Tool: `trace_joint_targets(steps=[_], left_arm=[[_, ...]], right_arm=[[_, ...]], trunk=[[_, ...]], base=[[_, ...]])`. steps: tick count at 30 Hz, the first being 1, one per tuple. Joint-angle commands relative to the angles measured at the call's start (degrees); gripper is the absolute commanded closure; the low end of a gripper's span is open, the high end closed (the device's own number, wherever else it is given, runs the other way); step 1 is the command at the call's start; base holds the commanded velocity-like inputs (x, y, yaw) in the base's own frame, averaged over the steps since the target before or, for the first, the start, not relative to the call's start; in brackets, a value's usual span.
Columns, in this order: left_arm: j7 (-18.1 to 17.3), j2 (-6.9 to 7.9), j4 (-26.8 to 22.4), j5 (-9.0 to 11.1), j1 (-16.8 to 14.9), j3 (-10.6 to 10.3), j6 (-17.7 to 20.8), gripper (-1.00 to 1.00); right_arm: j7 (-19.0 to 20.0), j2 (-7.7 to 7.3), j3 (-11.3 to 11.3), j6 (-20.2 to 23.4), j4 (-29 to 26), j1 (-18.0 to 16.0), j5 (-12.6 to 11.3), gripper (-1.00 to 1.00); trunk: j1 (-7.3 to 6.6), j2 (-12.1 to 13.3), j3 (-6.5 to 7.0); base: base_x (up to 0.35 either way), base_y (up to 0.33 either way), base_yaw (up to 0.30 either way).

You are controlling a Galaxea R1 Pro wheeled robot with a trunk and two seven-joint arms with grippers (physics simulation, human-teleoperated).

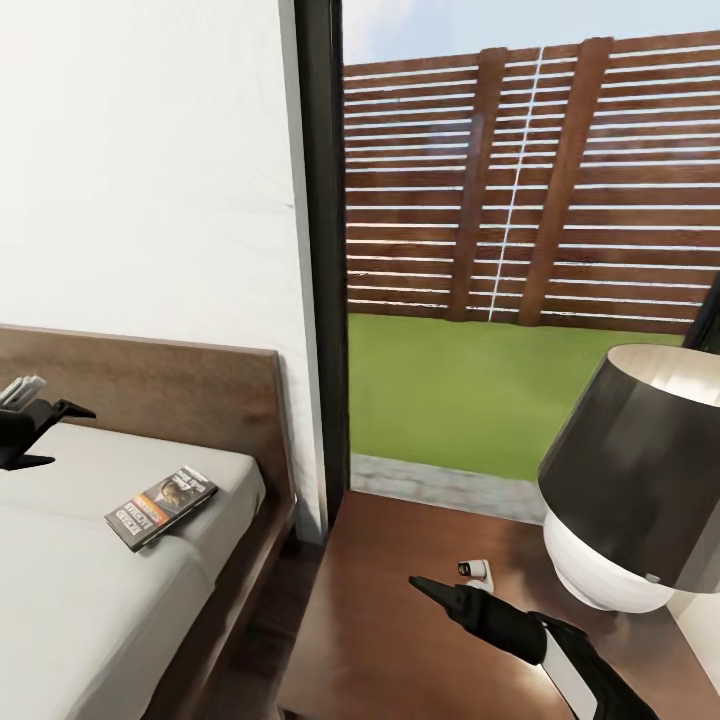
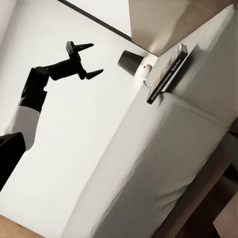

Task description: In the bedroom, move the book from the bed onto either nightstand, and place the two sandals side by side next to the bed.

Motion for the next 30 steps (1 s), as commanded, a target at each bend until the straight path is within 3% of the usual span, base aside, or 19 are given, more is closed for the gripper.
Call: trace_joint_targets(steps=[1,14,25,30], left_arm=[[0.54,-0.03,0.37,0.64,-0.08,-0.16,-0.08,-1.0],[0.28,-1.72,5.06,0.64,-0.08,-0.13,-0.23,-1.0],[0.12,-4.62,6.82,0.57,-0.08,-0.37,-1.16,-1.0],[-2.33,-5.61,9.08,-0.11,-0.08,-0.44,-1.53,-1.0]], right_arm=[[-0.01,-0.07,0.26,0.57,0.0,-0.04,-0.54,-1.0],[0.0,-0.09,0.16,0.56,0.0,-0.04,-0.61,-1.0],[0.0,-0.2,-0.44,0.62,0.0,-0.04,-0.66,-1.0],[0.03,-0.23,-1.16,0.67,0.0,-0.04,-0.65,-1.0]], trunk=[[-0.01,-0.03,-0.06],[-0.01,-0.03,-0.06],[-0.01,-0.03,-0.06],[-0.01,-0.03,-0.06]], base=[[0.0,0.0,0.0],[0.0,0.0,0.0],[0.0,0.0,0.0],[0.0,0.0,0.0]])
